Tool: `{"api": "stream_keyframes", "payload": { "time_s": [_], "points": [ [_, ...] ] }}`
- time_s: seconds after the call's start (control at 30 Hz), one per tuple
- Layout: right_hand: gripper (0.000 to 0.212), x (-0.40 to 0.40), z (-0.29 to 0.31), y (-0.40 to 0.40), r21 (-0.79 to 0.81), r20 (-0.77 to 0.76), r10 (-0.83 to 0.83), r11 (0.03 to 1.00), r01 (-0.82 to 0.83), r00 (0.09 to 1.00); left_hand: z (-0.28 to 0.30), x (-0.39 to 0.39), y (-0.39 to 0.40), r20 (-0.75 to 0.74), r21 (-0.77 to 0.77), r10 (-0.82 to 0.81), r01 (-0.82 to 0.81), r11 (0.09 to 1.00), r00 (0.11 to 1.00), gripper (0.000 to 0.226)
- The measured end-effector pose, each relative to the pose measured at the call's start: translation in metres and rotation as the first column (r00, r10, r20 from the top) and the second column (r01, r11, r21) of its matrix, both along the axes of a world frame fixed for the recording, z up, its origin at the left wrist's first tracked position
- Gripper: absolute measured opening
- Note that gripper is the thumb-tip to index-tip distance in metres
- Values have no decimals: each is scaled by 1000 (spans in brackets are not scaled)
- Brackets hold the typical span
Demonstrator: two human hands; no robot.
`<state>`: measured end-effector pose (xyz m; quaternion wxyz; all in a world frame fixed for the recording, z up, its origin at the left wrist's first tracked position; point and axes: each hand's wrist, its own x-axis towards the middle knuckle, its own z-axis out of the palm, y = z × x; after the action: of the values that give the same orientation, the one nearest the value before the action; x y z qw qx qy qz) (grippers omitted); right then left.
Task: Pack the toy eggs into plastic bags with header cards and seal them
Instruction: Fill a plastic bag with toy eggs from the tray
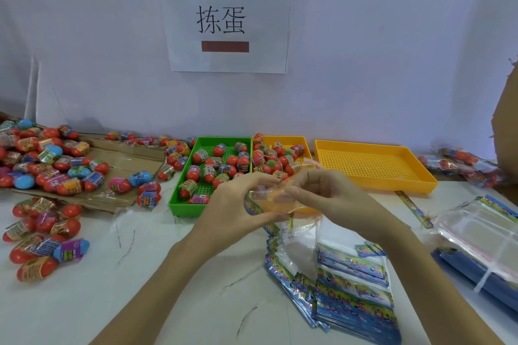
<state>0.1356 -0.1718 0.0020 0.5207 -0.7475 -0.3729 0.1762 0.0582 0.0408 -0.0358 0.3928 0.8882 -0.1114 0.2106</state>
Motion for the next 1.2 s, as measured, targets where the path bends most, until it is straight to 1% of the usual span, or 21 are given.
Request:
{"api": "stream_keyframes", "payload": {
  "time_s": [0.07, 0.1, 0.2, 0.27, 0.33, 0.4, 0.47, 0.53, 0.6, 0.67, 0.7, 0.77, 0.8, 0.87, 0.93, 1.0, 1.07, 1.13, 1.2],
  "points": [
    [11, -5, -3, 7, 3, 71, -10, 1000, 10, 997, 0, 0, -2, 27, 29, -16, 16, 999, 1000, 66],
    [9, -7, -4, 9, -9, 135, -18, 1000, 19, 991, 0, 0, -4, 33, 32, -35, 34, 999, 999, 66],
    [10, -12, -8, 15, -67, 346, -11, 997, 36, 938, -1, -3, -8, 74, 49, -49, 45, 998, 996, 62],
    [14, -15, -9, 19, -73, 412, 6, 997, 26, 911, 0, -5, -11, 115, 82, -12, 2, 997, 993, 60],
    [17, -17, -12, 21, -50, 408, 18, 999, 2, 913, -1, -4, -13, 122, 74, 1, -10, 997, 993, 53],
    [20, -18, -11, 21, -16, 396, 6, 1000, 0, 918, -2, -3, -13, 93, 16, -1, 0, 1000, 996, 41],
    [21, -16, -8, 19, 63, 398, -48, 998, 25, 916, -2, -2, -11, 46, -57, 13, -10, 998, 999, 33],
    [21, -11, -6, 16, 189, 406, -148, 979, 76, 902, -2, 0, -7, 11, -125, 40, -39, 991, 999, 32],
    [18, -5, -6, 13, 301, 393, -289, 938, 175, 873, 0, 2, -1, -15, -216, 77, -78, 973, 997, 31],
    [16, 1, -11, 12, 355, 364, -390, 898, 261, 846, 2, 3, 6, -45, -308, 144, -151, 939, 989, 32],
    [17, 4, -14, 12, 353, 363, -419, 888, 293, 832, 3, 4, 10, -58, -351, 182, -191, 917, 982, 32],
    [21, 10, -23, 11, 281, 410, -417, 904, 322, 811, 5, 4, 18, -88, -449, 231, -246, 859, 969, 32],
    [24, 11, -29, 13, 210, 449, -377, 926, 315, 810, 6, 4, 21, -104, -492, 244, -263, 830, 964, 33],
    [31, 10, -39, 20, 48, 503, -250, 964, 263, 827, 9, 3, 28, -118, -551, 265, -285, 784, 957, 32],
    [36, 7, -48, 30, -74, 548, -124, 978, 195, 827, 11, 2, 32, -124, -584, 283, -301, 754, 951, 32],
    [33, 6, -52, 42, -178, 597, -39, 968, 179, 802, 12, 2, 33, -133, -604, 290, -310, 734, 948, 33],
    [37, 5, -55, 50, -270, 657, 1, 934, 233, 754, 12, 3, 33, -144, -616, 291, -315, 722, 946, 33],
    [39, 3, -57, 56, -302, 693, 10, 912, 278, 721, 11, 4, 33, -154, -612, 291, -322, 722, 944, 35],
    [37, 2, -58, 58, -267, 680, -23, 923, 276, 733, 11, 4, 33, -162, -601, 285, -323, 731, 945, 37]
  ]
}}
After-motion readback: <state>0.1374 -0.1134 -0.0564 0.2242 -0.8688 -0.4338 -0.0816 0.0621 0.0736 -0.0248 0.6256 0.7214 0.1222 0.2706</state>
